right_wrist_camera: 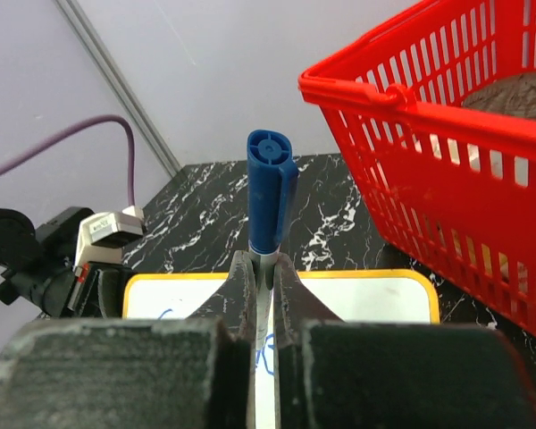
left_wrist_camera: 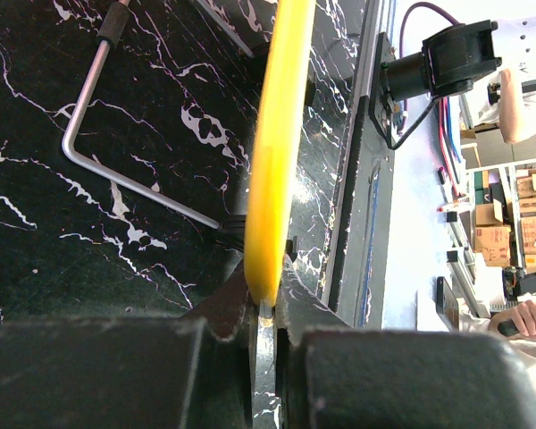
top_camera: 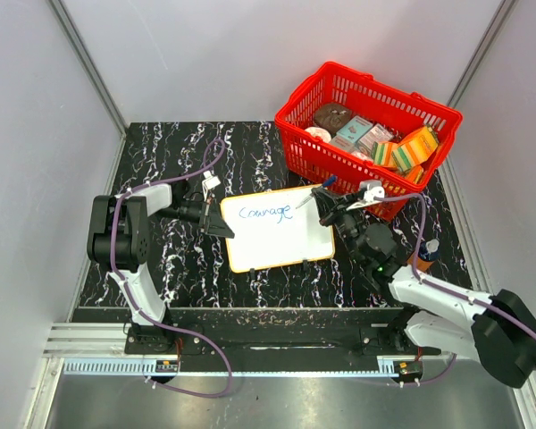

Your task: Write a sentence on the whiteboard

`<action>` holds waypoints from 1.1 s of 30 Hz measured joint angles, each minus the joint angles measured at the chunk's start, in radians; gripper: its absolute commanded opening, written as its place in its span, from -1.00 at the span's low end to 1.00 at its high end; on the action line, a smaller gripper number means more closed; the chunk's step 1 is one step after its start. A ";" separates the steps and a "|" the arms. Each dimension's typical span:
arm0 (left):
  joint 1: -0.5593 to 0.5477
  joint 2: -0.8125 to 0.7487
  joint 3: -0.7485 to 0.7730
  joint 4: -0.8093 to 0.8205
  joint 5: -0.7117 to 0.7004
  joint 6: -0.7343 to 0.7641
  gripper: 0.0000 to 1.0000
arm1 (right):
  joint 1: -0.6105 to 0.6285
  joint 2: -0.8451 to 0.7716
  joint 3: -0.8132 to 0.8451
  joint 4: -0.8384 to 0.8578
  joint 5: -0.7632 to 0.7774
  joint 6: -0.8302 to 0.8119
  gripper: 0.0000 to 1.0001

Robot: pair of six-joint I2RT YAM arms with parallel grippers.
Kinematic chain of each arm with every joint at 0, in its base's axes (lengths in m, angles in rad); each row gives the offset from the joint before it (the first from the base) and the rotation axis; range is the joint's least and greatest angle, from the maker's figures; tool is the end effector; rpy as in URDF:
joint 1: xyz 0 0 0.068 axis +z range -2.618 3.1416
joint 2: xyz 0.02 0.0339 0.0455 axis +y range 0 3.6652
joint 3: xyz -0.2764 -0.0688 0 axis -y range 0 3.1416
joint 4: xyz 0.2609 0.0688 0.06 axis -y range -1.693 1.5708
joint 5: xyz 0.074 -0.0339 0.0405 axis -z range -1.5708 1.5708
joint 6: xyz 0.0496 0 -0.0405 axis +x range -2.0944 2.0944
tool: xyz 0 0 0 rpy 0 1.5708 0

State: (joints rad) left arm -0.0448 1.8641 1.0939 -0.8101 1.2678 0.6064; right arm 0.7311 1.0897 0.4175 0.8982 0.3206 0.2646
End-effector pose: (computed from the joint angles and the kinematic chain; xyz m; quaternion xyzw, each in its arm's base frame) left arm 0.3257 -0.0620 0.1507 0.2551 0.7643 -0.5701 0.1605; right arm 0.1977 0.1564 0.2701 -0.0206 0.6271 0.2815 0.7260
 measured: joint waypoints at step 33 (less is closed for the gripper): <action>0.000 0.000 0.000 0.000 0.000 0.000 -1.00 | 0.000 -0.111 -0.053 -0.100 0.010 -0.052 -1.00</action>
State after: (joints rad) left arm -0.0452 1.8641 1.0939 -0.8104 1.2678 0.6064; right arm 0.7307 0.9787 0.3641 0.7986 0.3305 0.2123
